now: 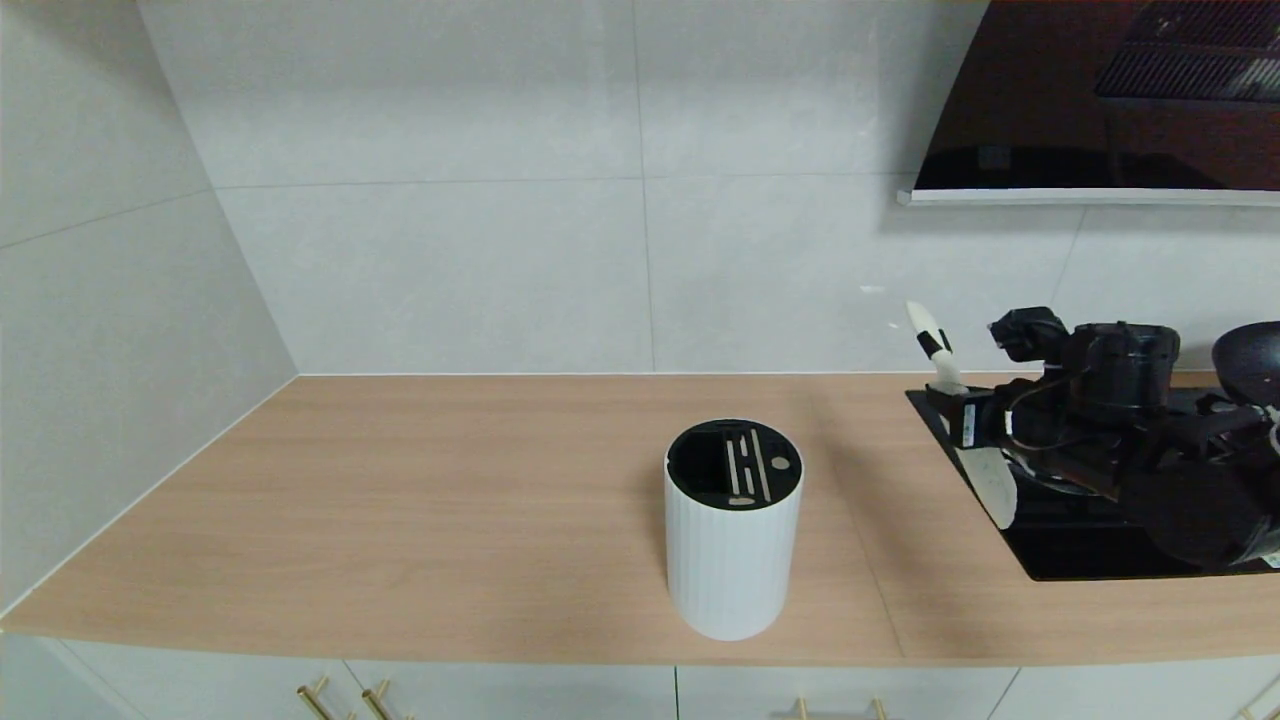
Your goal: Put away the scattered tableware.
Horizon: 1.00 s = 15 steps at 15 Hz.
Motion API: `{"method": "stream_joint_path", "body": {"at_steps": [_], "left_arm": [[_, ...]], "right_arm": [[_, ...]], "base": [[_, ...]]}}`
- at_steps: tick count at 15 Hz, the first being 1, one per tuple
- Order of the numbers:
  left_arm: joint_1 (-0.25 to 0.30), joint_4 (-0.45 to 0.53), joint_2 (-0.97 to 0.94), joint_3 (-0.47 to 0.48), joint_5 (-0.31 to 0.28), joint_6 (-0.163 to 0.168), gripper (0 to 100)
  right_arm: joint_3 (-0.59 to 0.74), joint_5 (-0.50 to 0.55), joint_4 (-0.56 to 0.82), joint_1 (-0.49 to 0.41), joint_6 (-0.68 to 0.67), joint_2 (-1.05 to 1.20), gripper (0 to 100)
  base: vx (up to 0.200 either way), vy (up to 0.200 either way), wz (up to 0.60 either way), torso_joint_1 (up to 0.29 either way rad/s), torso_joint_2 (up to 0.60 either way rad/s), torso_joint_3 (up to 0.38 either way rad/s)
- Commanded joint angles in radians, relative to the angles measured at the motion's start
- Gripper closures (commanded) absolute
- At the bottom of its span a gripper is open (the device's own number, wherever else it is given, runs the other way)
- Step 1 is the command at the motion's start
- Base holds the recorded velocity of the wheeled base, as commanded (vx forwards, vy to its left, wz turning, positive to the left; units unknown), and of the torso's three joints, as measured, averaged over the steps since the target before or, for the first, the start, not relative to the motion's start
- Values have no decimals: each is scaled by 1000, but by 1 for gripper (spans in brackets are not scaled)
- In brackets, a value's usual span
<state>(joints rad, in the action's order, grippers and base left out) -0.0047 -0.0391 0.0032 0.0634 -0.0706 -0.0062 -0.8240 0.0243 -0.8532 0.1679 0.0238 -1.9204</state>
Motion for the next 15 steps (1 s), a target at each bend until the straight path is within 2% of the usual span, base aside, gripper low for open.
{"method": "stream_joint_path", "body": {"at_steps": [1,2,3,4,5,6,7,8,9,10,11,12,13,14,15], "left_arm": [[-5,134,69,154,-126,-1,0],[-6,189,164,246,-184,-1,0],[-6,191,271,309,-219,-1,0],[-5,182,399,392,-233,5,0],[-6,177,466,434,-236,8,0],[-8,151,655,552,-242,14,0],[-14,142,709,579,-248,17,0],[-60,84,871,648,-259,20,0],[-112,21,986,678,-259,11,0],[-164,-45,1075,684,-259,-3,0],[-187,-73,1109,685,-258,-14,0],[-291,-209,1245,685,-258,-117,0],[-337,-295,1310,685,-253,-186,0],[-360,-361,1356,685,-253,-233,0],[-399,-519,1459,679,-251,-319,0]], "right_arm": [[-86,0,63,30,1,69,100],[-130,2,85,48,1,72,100],[-159,2,103,64,1,75,100],[-193,3,137,88,1,84,100],[-207,5,157,98,1,90,100],[-221,5,194,128,1,118,100],[-218,6,195,137,1,123,100],[-211,13,195,168,1,127,100],[-205,23,195,191,1,143,100],[-190,31,195,213,1,156,100],[-184,33,195,222,1,162,100],[-161,48,195,275,-1,189,100],[-152,62,194,303,-1,196,100],[-147,74,192,321,-1,196,100],[-141,115,189,361,-1,198,100]], "base": [[0,0,0,0,0,0],[0,0,0,0,0,0],[0,0,0,0,0,0],[0,0,0,0,0,0],[0,0,0,0,0,0],[0,0,0,0,0,0],[0,0,0,0,0,0],[0,0,0,0,0,0],[0,0,0,0,0,0],[0,0,0,0,0,0],[0,0,0,0,0,0],[0,0,0,0,0,0],[0,0,0,0,0,0],[0,0,0,0,0,0],[0,0,0,0,0,0]]}}
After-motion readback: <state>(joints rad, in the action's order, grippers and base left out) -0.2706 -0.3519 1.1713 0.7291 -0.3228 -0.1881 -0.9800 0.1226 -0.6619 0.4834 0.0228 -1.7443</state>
